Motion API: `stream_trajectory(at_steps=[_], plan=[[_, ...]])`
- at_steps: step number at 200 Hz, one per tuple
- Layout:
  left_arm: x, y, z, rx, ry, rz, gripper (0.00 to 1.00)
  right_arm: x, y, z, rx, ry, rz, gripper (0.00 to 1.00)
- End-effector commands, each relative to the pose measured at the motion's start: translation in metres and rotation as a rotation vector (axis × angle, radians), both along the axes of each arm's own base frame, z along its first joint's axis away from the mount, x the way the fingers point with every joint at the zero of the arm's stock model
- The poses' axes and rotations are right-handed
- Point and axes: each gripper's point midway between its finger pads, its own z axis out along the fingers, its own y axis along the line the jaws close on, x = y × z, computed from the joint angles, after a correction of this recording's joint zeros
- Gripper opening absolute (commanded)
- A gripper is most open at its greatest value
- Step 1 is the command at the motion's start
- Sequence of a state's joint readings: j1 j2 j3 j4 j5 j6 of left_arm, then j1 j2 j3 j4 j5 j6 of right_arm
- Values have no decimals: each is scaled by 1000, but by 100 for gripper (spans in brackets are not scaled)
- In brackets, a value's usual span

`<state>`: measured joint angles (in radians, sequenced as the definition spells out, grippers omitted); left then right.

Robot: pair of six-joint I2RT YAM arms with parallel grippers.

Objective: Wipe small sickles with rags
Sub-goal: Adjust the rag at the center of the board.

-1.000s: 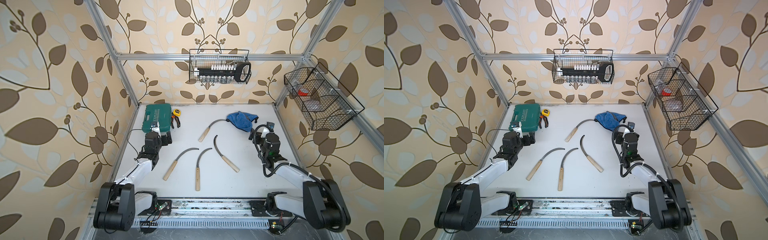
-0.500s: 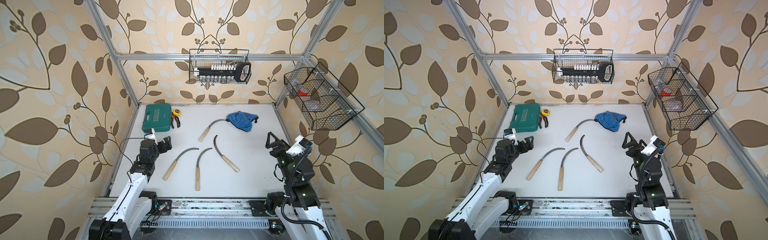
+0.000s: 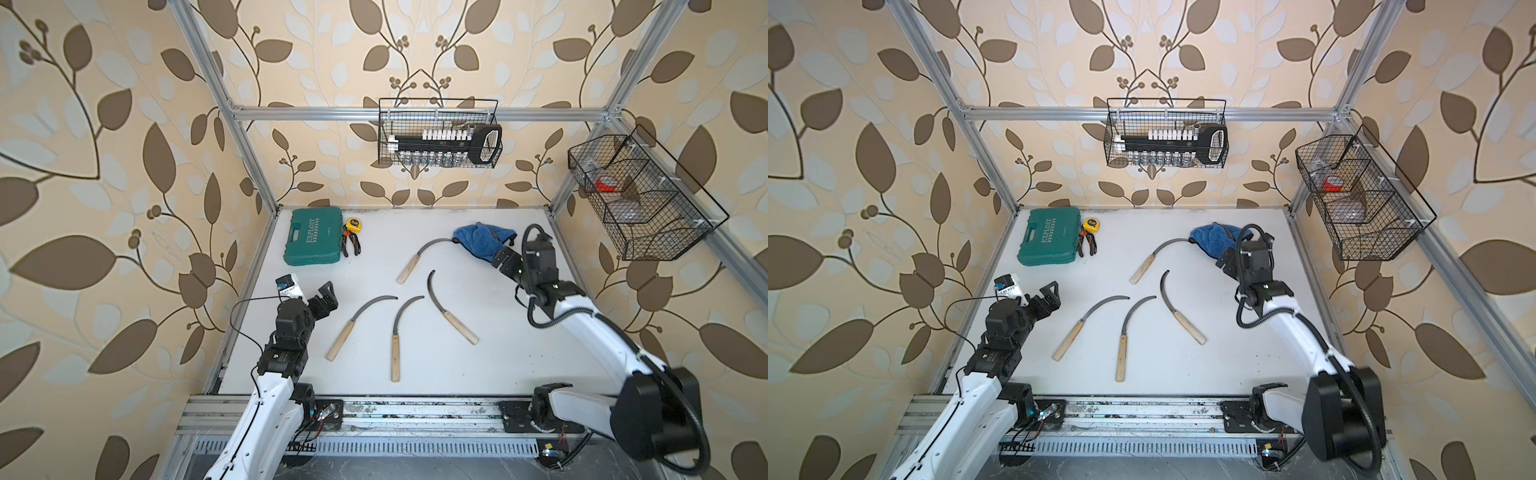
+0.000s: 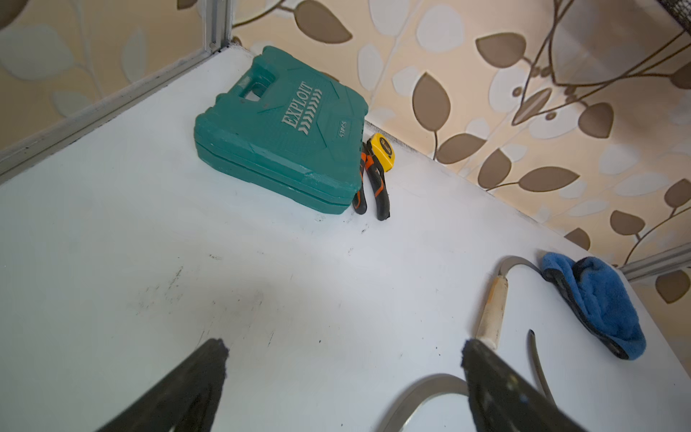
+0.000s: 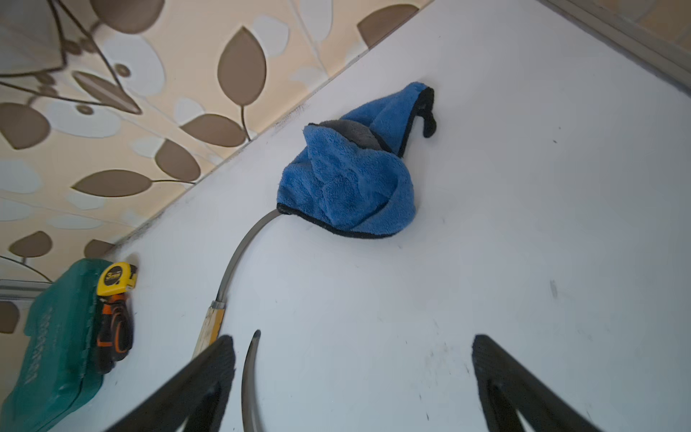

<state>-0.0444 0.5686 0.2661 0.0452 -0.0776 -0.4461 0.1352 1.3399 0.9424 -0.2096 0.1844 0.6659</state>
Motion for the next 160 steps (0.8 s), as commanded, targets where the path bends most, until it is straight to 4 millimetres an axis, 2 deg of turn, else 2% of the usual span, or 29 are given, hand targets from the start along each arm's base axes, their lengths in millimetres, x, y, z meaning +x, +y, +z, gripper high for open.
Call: stream_trajectory(at_steps=[1, 38, 52, 75, 88, 103, 128, 160], plan=[[-4, 15, 7, -26, -35, 94, 99, 33, -5, -6, -109, 102, -5, 99], [-6, 18, 5, -26, -16, 114, 99, 105, -7, -31, -167, 185, -6, 99], [-4, 16, 5, -26, -11, 105, 99, 125, -17, -48, -148, 258, -24, 99], [-3, 14, 5, -27, -8, 89, 99, 151, -32, -62, -76, 251, -45, 99], [-3, 14, 5, -26, -8, 92, 99, 162, -36, -68, -31, 237, -36, 99], [-3, 15, 4, -24, -6, 97, 99, 173, -23, -71, -25, 225, 32, 99], [-2, 14, 5, -25, -7, 90, 99, 179, -7, -82, -136, 270, 49, 99], [-3, 14, 5, -25, -11, 91, 99, 184, -6, -109, -174, 362, 30, 98]])
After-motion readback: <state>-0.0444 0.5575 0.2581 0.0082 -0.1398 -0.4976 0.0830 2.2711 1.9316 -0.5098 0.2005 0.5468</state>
